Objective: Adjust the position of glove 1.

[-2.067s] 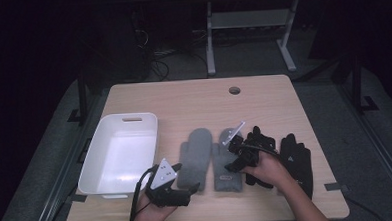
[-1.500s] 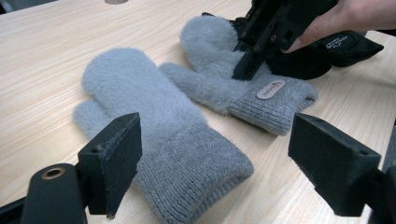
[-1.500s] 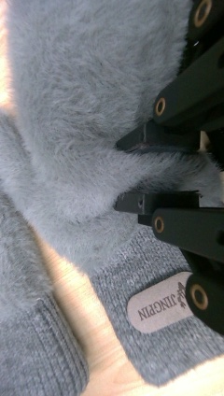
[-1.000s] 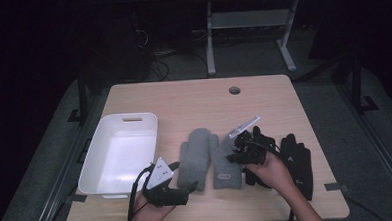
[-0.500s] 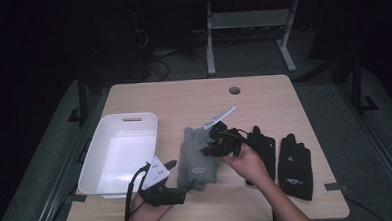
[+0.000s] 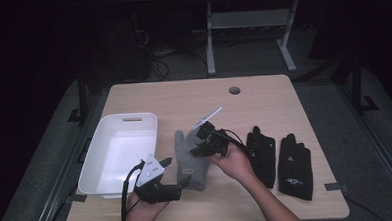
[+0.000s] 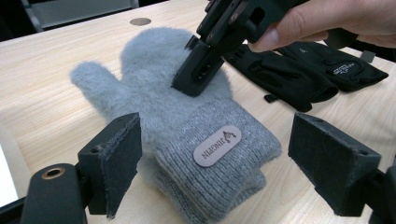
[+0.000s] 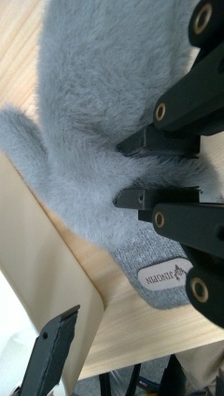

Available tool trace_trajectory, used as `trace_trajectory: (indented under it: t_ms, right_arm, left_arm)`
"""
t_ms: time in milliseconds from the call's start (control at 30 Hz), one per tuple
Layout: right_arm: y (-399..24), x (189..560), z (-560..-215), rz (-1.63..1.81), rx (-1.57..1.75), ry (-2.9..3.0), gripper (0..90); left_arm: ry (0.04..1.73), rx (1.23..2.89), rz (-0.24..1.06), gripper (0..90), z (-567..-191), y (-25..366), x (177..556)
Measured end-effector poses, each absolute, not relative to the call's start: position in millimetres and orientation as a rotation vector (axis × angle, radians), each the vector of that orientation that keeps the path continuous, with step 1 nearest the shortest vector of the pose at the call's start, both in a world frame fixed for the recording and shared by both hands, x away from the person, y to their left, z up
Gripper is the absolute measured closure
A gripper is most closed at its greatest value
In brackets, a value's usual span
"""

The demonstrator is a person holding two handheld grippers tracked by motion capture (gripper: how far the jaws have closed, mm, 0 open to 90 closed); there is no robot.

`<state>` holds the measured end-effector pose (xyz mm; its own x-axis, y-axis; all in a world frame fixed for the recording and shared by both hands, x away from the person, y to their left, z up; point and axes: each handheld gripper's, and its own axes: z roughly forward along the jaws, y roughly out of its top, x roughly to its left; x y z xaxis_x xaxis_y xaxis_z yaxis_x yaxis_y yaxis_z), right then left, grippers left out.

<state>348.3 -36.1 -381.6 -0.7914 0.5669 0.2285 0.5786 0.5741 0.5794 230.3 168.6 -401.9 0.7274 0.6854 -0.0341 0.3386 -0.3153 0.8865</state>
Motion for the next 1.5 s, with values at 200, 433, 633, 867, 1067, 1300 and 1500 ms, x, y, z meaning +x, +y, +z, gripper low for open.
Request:
trace_trajectory:
  t_ms: [200,433,633,867,1067,1300,1500]
  right_arm:
    - [-34.1,352.3,-398.0,-0.954,-1.041,-2.823,74.3]
    - [-38.6,354.3,-412.2,-0.924,-1.048,-2.842,56.8]
    - [-49.2,356.7,-406.8,-0.992,-1.033,-2.833,35.1]
    - [-73.8,371.2,-399.8,-1.041,-1.141,-2.767,29.5]
    - [-86.0,392.5,-406.4,-1.031,-1.258,-2.718,27.0]
    - [-88.6,414.7,-420.8,-0.998,-1.364,-2.611,26.5]
    - [-82.9,425.4,-436.4,-0.982,-1.397,-2.525,25.6]
  left_arm:
    - [0.800,1.931,0.426,17.5,-402.8,168.1,231.8]
    - [0.821,1.957,0.377,20.0,-403.8,164.6,233.2]
    - [0.852,1.974,0.368,20.7,-405.8,161.9,235.7]
    - [0.852,2.000,0.368,22.4,-407.4,157.6,238.0]
    - [0.846,2.008,0.369,22.3,-408.1,155.2,238.2]
    - [0.831,2.000,0.360,21.3,-407.4,154.4,237.8]
    - [0.833,2.004,0.360,21.2,-408.0,153.8,237.7]
